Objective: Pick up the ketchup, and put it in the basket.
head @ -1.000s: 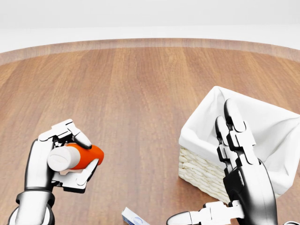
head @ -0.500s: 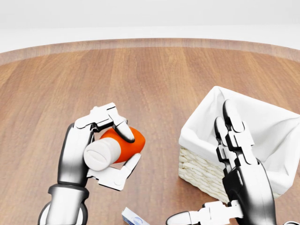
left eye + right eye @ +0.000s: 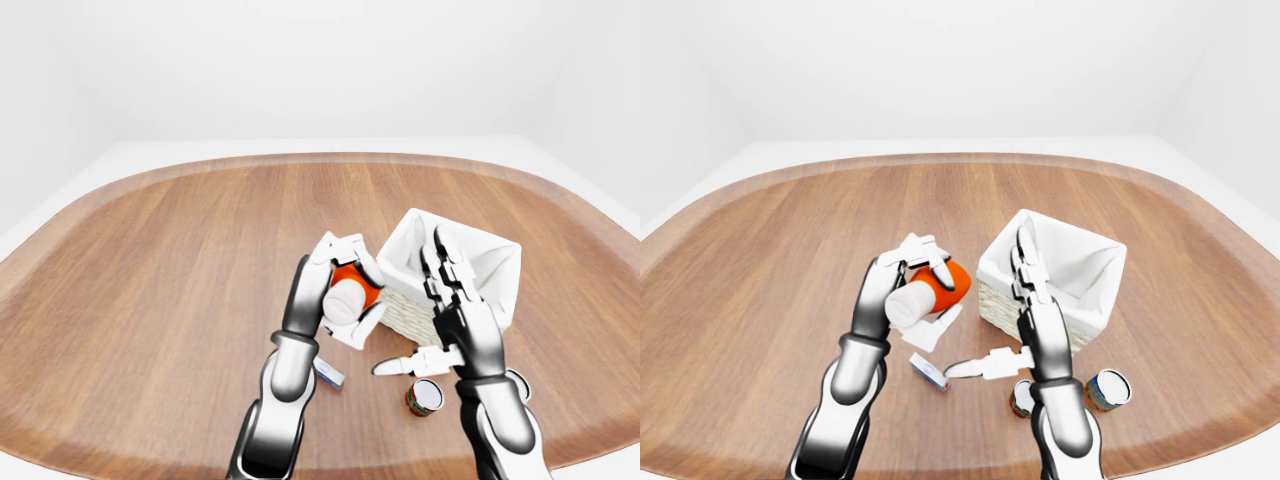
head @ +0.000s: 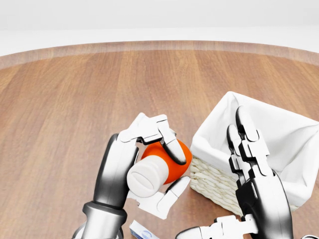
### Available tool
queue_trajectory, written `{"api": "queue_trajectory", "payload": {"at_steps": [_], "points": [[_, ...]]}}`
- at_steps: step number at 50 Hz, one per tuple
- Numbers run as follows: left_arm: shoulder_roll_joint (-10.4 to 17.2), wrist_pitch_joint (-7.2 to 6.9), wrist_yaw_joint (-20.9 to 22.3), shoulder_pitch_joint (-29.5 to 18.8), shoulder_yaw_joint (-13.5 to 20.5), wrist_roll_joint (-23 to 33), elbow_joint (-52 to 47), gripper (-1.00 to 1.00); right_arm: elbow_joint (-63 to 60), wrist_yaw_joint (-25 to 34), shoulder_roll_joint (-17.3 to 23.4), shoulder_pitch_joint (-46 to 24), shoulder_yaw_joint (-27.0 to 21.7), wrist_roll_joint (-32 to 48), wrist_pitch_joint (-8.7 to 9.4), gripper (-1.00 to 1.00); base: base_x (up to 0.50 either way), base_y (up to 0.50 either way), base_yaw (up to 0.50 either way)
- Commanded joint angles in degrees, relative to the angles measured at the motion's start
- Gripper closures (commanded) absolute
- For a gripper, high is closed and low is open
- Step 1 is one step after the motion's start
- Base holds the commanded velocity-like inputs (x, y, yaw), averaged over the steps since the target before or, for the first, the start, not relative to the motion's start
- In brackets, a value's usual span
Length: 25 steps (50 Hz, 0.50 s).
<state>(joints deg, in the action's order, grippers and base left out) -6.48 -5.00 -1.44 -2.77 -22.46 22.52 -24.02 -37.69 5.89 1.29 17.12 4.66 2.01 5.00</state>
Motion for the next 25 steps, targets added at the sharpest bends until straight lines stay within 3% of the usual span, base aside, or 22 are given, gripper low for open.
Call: {"api": "queue_trajectory", "payload": {"at_steps": [1, 25], "points": [[-1.2, 0.00, -1.6, 0.9, -5.8, 0.9, 1.1, 0.91, -1.0, 0.0, 0.2, 0.7, 0.4, -0.2, 0.00, -1.00, 0.00, 0.00, 0.00], [-3.0, 0.00, -3.5, 2.0, -15.2, 3.6, 1.8, 0.91, -1.0, 0.0, 0.3, 0.6, 0.4, -0.3, 0.00, -1.00, 0.00, 0.00, 0.00]]}}
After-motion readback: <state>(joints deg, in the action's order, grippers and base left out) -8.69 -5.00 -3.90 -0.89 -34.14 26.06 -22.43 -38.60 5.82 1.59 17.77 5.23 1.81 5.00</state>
